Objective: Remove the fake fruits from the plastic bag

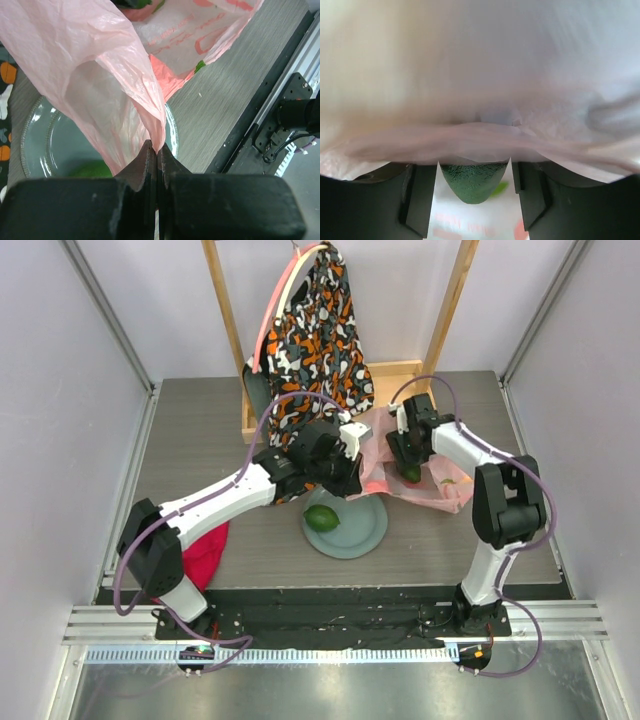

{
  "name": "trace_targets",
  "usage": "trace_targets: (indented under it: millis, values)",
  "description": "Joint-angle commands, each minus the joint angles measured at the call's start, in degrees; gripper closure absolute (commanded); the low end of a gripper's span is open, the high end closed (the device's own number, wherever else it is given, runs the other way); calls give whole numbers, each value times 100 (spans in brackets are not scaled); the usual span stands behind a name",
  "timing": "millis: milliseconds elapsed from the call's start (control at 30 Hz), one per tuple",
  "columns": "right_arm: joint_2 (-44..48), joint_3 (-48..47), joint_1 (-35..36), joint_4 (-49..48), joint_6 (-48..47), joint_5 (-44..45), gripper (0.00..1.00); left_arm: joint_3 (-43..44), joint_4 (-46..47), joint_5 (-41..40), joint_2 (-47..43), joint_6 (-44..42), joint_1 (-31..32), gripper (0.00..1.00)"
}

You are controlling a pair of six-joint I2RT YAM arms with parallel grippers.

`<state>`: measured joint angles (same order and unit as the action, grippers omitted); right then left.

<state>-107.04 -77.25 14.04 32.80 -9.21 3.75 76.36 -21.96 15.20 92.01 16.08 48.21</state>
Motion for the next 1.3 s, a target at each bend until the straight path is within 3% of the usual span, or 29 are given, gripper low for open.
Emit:
trace_targets:
  millis: [0, 67, 100, 133, 267, 667, 867, 1267]
  values:
    - [1323, 140, -68, 376, 42, -513, 52, 484, 244, -8, 150, -61, -74, 98]
    - [1615, 447, -33, 447, 165, -594, 45, 564, 236, 0, 265, -35, -92, 98]
    - [1791, 578, -25, 456, 218, -612, 34, 643, 244, 0, 300, -8, -101, 98]
    - [1818, 850, -16, 508, 270, -656, 30, 670, 253, 9, 379, 9, -92, 98]
    - [2047, 1537, -16, 385, 446, -700, 23, 845, 227, 106, 511, 80, -92, 98]
    - [1731, 1661, -7, -54, 499, -560, 23, 679, 236, 62, 423, 18, -92, 97]
    - [1406, 1178, -24, -28, 315, 310, 25, 635, 244, 176, 450, 106, -101, 97]
    - [571, 35, -51, 333, -159, 802, 29, 573, 271, 255, 371, 133, -153, 97]
